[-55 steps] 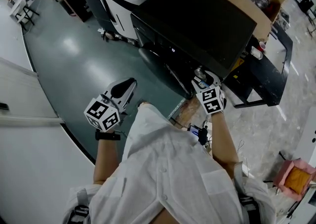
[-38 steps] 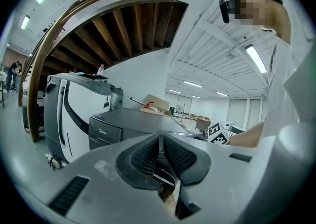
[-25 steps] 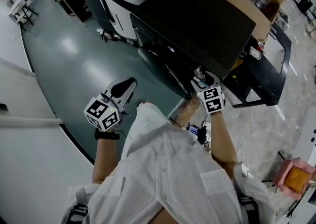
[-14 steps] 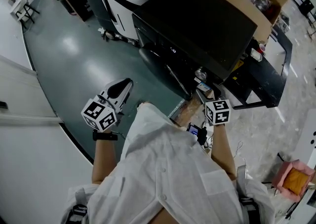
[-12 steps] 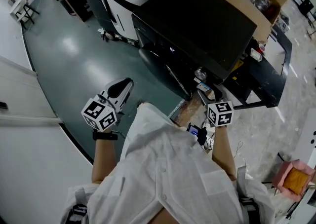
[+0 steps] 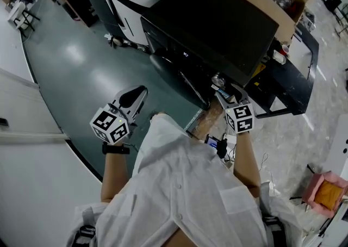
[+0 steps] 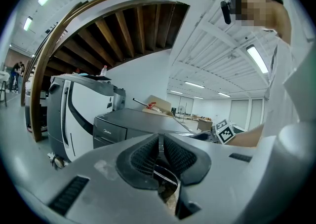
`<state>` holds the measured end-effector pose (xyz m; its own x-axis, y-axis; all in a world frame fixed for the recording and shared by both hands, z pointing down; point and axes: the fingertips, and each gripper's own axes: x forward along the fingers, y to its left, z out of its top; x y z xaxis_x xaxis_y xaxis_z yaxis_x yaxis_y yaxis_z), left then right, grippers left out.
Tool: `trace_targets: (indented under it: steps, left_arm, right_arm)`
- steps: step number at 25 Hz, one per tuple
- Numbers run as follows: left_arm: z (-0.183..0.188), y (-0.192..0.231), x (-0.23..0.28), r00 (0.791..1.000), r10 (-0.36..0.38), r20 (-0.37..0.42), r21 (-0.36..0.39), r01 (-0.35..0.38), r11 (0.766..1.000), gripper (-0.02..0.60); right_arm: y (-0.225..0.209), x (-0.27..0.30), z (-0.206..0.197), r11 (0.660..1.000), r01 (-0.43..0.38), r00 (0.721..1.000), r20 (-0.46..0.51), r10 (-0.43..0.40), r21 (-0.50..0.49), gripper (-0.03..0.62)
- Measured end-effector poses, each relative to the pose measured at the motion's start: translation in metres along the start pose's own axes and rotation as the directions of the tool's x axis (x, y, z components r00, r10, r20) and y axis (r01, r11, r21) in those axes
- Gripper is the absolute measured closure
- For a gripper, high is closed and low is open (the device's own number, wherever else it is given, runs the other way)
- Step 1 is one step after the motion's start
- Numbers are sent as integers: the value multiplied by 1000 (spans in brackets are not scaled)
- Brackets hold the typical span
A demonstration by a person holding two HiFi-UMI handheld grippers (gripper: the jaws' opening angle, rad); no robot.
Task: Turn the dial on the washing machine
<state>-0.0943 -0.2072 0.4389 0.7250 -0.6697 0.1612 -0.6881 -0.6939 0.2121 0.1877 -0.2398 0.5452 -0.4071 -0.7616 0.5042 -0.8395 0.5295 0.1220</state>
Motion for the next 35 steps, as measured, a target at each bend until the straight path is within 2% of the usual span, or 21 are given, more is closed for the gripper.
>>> trace_targets:
  steps: [2,5,12,16,19,21,23,24,30,35]
  left_arm:
    - [0,1,-2,1000,6,-1,-1,-6,1000,545]
    - [-1,6,-10,1000,31,-2,-7,-31,1000,545]
    - [-3,14,-21,998,67,-2,-13,-67,998,545]
    - [1,18,-23,997,79,1,-9,-79,997,545]
    - [3,21,-23,997,83,3,-8,-83,997,545]
    - [6,22,-20,997,79,5,0,-79,997,545]
    - [8,22,-17,997,76,8,9,-76,997,545]
    - [9,22,-15,997,77,11,13,-77,997,545]
    - [13,21,-8,997,81,16,21,-81,996,545]
    - [9,12,4,999,47,0,25,-47,999,545]
  right_arm:
    - [3,16,0,998,-6,999,-50,3,-65,353]
    - [0,35,-4,994,0,994,-109,-12,-111,349]
    - [9,49,12,992,-28,995,-99,16,-126,341]
    - [10,26,31,999,-16,1000,4,16,-29,344]
    - [7,1,38,996,-45,993,110,37,76,363]
    - [-2,-19,42,982,-77,977,207,40,173,422]
    - [-15,-37,44,962,-84,958,286,7,260,561]
    - [-23,-44,41,956,-67,954,298,-23,287,592]
    - [-57,-72,27,952,127,958,214,-190,279,594]
    - [-61,-78,21,950,139,958,204,-201,281,594]
